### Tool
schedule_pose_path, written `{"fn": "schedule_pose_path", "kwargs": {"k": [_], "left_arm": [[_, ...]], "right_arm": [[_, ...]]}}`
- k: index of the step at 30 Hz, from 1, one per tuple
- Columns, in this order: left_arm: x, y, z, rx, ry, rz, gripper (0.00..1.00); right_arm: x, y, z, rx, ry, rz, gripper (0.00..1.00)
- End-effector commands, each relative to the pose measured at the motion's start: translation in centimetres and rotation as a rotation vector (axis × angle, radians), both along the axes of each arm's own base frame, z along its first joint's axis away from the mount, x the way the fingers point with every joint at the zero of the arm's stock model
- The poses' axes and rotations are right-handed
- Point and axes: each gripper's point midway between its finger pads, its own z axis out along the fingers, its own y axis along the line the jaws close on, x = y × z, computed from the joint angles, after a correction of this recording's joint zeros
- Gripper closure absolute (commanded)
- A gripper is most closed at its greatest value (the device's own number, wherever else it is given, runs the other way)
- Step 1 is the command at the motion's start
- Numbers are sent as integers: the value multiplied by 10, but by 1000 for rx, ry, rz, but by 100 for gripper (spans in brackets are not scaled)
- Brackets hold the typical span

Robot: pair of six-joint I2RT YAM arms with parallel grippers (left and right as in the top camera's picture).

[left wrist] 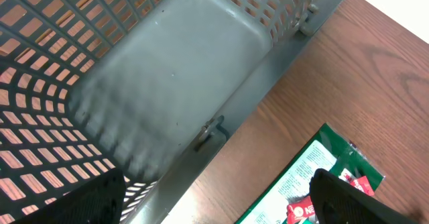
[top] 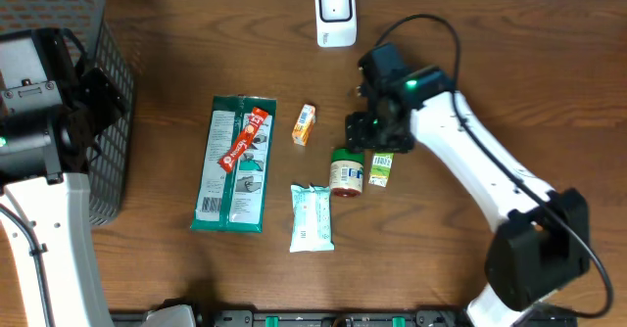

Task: Scan the item barcode
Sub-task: 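Reach the right gripper toward the green tea carton beside the jar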

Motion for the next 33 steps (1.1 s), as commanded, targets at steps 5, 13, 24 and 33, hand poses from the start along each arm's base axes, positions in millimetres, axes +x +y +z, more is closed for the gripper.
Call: {"fn": "schedule_pose_path", "kwargs": {"k": [5,13,24,33], "left_arm": [[0,3,1,14,5,5,12],[0,3,1,14,5,5,12],[0,3,1,14,5,5,12],[0,3,1,14,5,5,12]], "right_arm": [[1,24,-15,-25,-26,5,30],[-1,42,-13,-35,-78,38,28],[7,56,-10,1,-129,55,24],[15,48,-9,-18,-148,29,21]]}}
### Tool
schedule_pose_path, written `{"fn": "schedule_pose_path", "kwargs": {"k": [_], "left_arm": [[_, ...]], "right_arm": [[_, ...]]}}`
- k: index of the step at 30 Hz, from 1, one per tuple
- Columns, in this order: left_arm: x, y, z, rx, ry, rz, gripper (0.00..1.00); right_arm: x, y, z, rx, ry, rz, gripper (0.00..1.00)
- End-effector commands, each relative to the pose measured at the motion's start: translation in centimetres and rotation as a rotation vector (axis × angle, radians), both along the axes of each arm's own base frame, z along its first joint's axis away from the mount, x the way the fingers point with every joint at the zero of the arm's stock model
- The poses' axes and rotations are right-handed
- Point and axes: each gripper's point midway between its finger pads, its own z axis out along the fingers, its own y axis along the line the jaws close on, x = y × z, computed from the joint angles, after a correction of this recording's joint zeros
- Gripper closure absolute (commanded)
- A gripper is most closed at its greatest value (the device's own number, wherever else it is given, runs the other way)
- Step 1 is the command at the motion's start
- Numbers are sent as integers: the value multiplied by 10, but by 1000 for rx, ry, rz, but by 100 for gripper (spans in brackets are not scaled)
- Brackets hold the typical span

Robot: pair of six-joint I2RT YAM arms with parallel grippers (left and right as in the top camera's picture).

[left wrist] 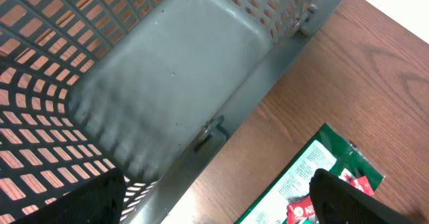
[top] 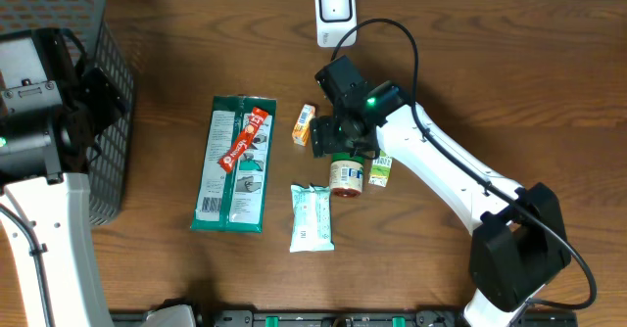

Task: Scan the item barcode
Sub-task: 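Reach the right gripper toward the green tea carton beside the jar, then grasp the green tea carton with the right gripper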

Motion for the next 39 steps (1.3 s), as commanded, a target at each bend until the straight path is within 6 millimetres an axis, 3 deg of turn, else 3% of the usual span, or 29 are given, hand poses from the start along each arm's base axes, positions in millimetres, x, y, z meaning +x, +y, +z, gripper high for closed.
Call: {"fn": "schedule_pose_path", "kwargs": {"k": [1,10,15,22,28,39], "left_arm": [[0,3,1,14,5,5,12],[0,3,1,15,5,5,12],[0,3,1,14,5,5,12],[0,3,1,14,5,5,12],[0,3,1,14,5,5,12],[0,3,1,14,5,5,12]], "right_arm": [[6,-7,-2,-15,-9,-29,21],[19,-30,-2,-22,-6,-92,21],[22,-56,-5,-99,1,-141,20],[22,-78,-8,-121,37,-186,18],[22,-85,-13,-128,48,-203,17],[16,-75,-14,-119,55,-178,16]]}}
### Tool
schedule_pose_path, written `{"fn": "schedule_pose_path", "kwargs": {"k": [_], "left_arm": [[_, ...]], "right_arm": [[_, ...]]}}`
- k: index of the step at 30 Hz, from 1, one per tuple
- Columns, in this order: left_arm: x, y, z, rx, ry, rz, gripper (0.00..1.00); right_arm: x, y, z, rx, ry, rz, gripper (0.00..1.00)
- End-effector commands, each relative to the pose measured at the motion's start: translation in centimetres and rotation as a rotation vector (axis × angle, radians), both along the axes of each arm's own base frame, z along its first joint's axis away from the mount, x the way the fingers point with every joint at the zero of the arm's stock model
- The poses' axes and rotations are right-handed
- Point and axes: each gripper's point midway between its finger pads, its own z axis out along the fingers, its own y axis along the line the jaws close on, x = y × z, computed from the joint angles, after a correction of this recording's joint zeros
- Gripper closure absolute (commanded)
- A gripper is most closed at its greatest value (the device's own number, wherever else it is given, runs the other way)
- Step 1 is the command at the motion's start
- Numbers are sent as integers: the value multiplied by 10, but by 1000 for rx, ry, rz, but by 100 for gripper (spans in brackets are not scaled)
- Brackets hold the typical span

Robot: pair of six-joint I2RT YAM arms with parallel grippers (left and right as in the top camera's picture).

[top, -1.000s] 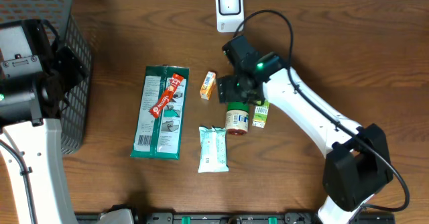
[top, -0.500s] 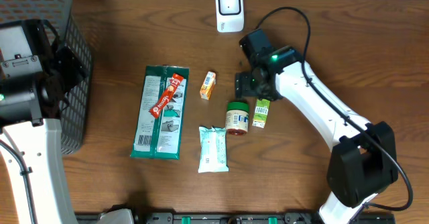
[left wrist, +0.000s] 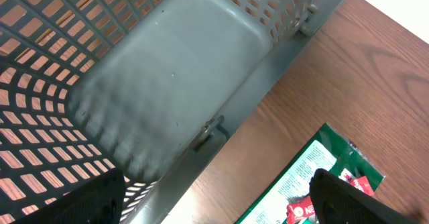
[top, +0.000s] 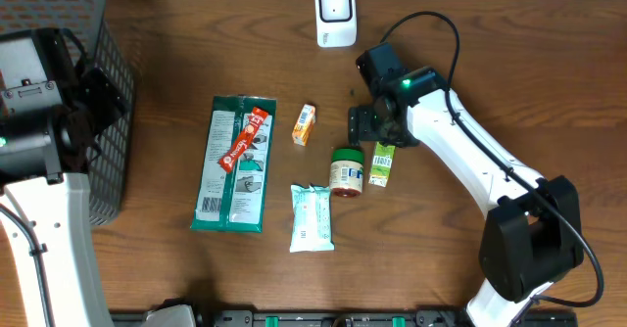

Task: Scan the item barcode
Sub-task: 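Grasp the green tea carton with the right gripper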

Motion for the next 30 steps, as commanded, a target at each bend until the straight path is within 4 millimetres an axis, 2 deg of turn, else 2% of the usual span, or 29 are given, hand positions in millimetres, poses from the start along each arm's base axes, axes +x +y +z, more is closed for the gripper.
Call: {"fn": "schedule_pose_path", "kwargs": {"k": [1,8,15,21,25,30], "left_arm": [[0,3,1,14,5,5,12],[0,3,1,14,5,5,12],[0,3,1,15,5,5,12],[0,3,1,15,5,5,12],[0,3,1,14,5,5,12],[0,3,1,14,5,5,12]], "right_arm": [[-2,3,-3,-6,3,-3,16],[16,-13,-1,-51,-67,-106,15],[34,-32,2,-17,-100,-249,14],[40,-46,2,-14,-101,-287,14],[38,-43,-2,13,-71,-286,14],[37,-41,-18,16,-30,-286,12]]}}
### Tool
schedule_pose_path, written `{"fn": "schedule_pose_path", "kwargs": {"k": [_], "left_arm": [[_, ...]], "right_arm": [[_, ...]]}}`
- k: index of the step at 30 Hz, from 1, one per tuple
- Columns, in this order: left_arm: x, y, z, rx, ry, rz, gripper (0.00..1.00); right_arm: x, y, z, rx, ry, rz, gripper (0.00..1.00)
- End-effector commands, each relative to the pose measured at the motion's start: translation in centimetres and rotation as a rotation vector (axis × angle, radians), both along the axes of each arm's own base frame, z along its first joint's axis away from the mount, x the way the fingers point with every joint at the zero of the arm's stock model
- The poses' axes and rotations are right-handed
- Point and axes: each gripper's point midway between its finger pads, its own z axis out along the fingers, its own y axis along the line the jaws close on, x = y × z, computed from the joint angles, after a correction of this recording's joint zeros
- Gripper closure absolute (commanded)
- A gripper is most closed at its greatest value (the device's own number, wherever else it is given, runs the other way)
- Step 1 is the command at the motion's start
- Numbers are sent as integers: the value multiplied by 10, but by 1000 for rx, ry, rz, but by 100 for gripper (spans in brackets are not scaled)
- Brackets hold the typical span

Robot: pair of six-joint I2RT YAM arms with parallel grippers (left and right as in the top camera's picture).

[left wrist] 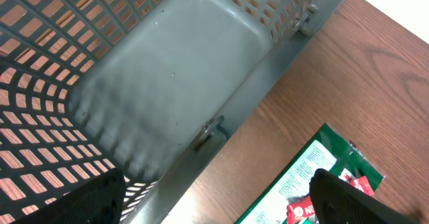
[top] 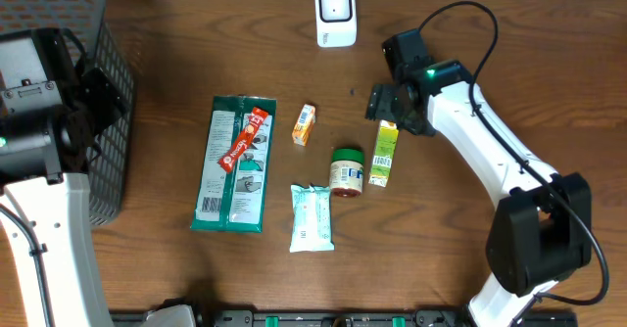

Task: Scan the item barcode
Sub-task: 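Grasp the green tea carton with the right gripper, then lift the carton and hold it under the white scanner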

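A white barcode scanner (top: 335,14) stands at the table's far edge. A small green carton (top: 383,156) lies lengthwise right of the jar, its far end under my right gripper (top: 388,115). The gripper's fingers look closed on that end. The carton shows longer than a flat carton would, as if its far end were raised. My left gripper (left wrist: 218,180) hangs open beside the basket with nothing between its fingers (left wrist: 348,200); below it are bare wood and a corner of the green packet (left wrist: 301,184).
A grey mesh basket (top: 108,82) stands at the far left. On the table lie a large green packet (top: 220,185) with a red stick on it, a small orange box (top: 305,124), a jar (top: 346,170) and a pale wipes pack (top: 312,216).
My right gripper has moved right and back, from beside the jar to the carton's far end. The carton's far end now reaches further back and looks raised. The left arm has not moved.
My right gripper was first over the jar and carton. Then it was further left, by the orange box. Then it stood back right above the jar, with the carton lying free. Now it is at the carton's far end. My left gripper stayed open by the basket.
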Motion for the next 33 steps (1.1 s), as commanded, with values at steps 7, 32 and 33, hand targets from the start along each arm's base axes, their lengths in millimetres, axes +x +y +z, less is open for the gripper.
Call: {"fn": "schedule_pose_path", "kwargs": {"k": [7,32,33], "left_arm": [[0,3,1,14,5,5,12],[0,3,1,14,5,5,12],[0,3,1,14,5,5,12]], "right_arm": [[-4,-4,-44,25,121,-32,14],[-2,4,-70,14,152,8,49],[-3,4,-71,13,153,10,50]]}}
